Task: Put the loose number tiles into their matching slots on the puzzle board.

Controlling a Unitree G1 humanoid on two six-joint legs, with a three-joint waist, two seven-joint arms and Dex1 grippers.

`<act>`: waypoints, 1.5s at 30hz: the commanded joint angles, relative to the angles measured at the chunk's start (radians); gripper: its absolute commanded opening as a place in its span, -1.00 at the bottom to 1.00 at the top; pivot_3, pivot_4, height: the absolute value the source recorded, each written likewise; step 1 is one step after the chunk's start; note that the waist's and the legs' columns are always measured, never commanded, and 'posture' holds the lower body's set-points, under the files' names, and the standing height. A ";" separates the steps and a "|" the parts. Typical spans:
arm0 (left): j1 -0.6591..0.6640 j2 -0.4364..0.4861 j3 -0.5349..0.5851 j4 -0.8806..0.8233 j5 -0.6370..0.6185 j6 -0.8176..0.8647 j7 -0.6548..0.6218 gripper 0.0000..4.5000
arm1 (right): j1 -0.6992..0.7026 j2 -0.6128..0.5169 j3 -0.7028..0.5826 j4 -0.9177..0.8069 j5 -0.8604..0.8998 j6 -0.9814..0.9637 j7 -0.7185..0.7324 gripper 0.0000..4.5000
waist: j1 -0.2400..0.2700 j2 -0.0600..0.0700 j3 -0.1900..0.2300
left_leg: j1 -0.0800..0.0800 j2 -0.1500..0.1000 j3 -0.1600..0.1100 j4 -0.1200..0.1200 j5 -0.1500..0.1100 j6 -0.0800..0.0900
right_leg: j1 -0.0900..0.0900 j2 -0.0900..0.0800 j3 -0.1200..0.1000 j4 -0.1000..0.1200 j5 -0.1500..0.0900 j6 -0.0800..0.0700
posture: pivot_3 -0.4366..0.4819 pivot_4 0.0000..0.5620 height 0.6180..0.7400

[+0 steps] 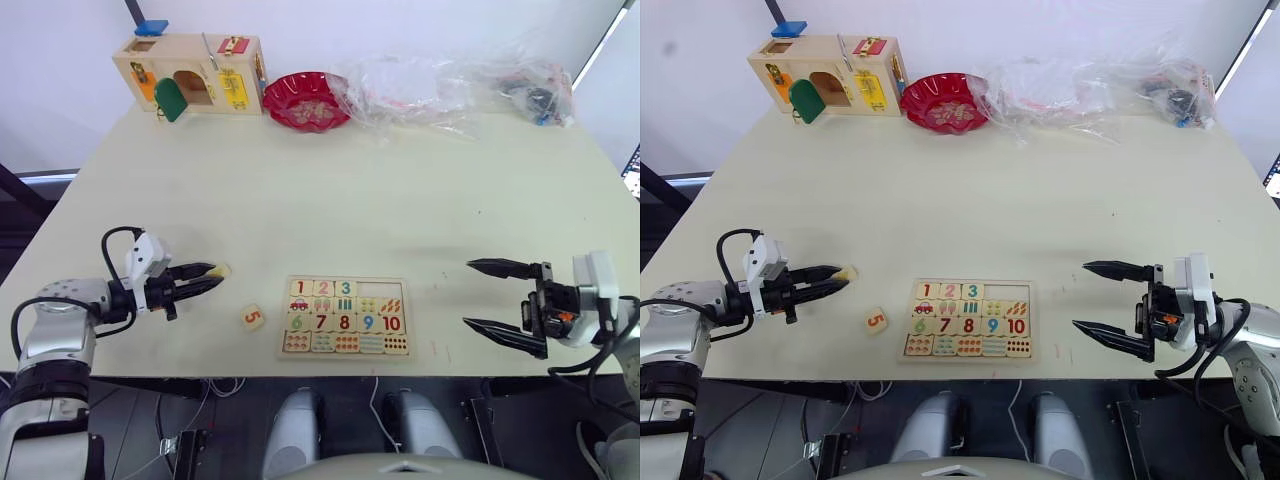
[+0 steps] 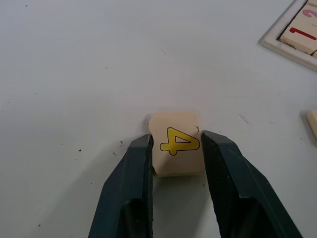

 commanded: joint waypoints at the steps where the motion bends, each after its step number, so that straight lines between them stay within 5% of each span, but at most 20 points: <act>1: 0.008 0.012 0.010 -0.013 -0.002 -0.010 0.002 -0.57 | -0.001 0.001 -0.015 -0.039 0.013 -0.012 -0.005 1.00 | 0.000 0.000 0.000 | 0.000 0.000 0.000 0.000 0.000 0.000 | 0.000 0.000 0.000 0.000 0.000 0.000 | -0.05 -0.47 1.00; 26: 0.109 0.044 0.037 -0.282 -0.092 0.147 -0.046 -0.57 | -0.008 0.026 0.005 -0.045 0.004 -0.017 -0.014 1.00 | 0.002 0.000 0.000 | 0.000 0.001 -0.001 0.000 0.000 0.000 | 0.000 0.000 0.001 0.000 0.000 0.000 | -0.05 -0.47 1.00; 45: 0.389 -0.171 0.289 -0.986 -0.300 0.748 0.655 -0.57 | -0.030 0.055 0.044 -0.017 0.000 -0.027 -0.018 1.00 | 0.002 0.000 0.000 | 0.002 0.001 -0.003 0.000 0.000 0.000 | 0.000 -0.001 0.001 0.001 0.000 0.000 | -0.05 -0.47 1.00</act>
